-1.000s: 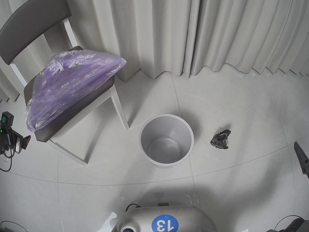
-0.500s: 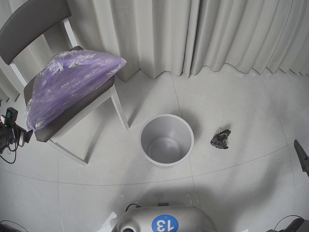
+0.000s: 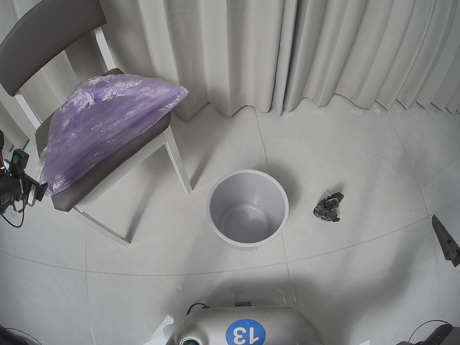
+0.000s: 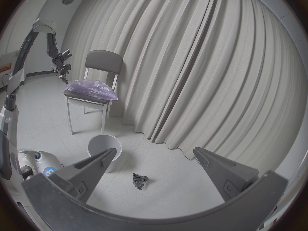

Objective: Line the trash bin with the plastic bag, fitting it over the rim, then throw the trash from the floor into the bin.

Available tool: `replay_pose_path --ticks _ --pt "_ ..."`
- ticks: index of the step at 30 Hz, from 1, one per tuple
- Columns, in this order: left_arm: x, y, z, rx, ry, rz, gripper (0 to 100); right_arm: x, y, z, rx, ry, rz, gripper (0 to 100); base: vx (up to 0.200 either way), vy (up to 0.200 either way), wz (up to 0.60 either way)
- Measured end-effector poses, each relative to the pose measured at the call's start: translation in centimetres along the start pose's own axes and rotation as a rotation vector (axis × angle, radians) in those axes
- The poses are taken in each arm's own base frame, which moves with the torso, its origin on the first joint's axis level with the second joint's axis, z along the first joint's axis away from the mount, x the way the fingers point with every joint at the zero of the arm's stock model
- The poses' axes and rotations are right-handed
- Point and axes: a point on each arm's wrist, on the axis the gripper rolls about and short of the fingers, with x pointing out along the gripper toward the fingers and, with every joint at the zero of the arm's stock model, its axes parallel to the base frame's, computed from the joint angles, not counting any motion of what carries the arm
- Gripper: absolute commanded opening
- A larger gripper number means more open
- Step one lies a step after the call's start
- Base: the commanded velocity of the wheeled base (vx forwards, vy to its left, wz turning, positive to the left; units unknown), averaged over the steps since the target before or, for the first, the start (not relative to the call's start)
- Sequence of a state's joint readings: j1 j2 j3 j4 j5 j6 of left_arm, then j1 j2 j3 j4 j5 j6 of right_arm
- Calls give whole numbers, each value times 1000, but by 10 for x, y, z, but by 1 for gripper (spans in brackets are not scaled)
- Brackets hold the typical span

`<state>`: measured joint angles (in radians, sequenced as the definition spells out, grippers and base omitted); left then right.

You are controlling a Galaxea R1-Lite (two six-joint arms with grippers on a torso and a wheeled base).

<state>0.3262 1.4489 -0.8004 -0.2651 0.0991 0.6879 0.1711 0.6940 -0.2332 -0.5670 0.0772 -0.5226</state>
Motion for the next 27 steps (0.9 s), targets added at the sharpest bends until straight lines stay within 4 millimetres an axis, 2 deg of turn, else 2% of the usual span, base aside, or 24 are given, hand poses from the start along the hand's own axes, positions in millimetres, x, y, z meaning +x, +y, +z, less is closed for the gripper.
replay_pose_path --ticks 22,23,27 --pt "33 1 8 14 36 -2 100 4 1 -4 12 58 -9 100 0 0 0" --pt "34 1 9 14 35 -2 0 4 1 -4 12 59 -8 100 0 0 0" --pt "37 1 11 12 29 -4 0 4 1 -5 11 62 -6 100 0 0 0"
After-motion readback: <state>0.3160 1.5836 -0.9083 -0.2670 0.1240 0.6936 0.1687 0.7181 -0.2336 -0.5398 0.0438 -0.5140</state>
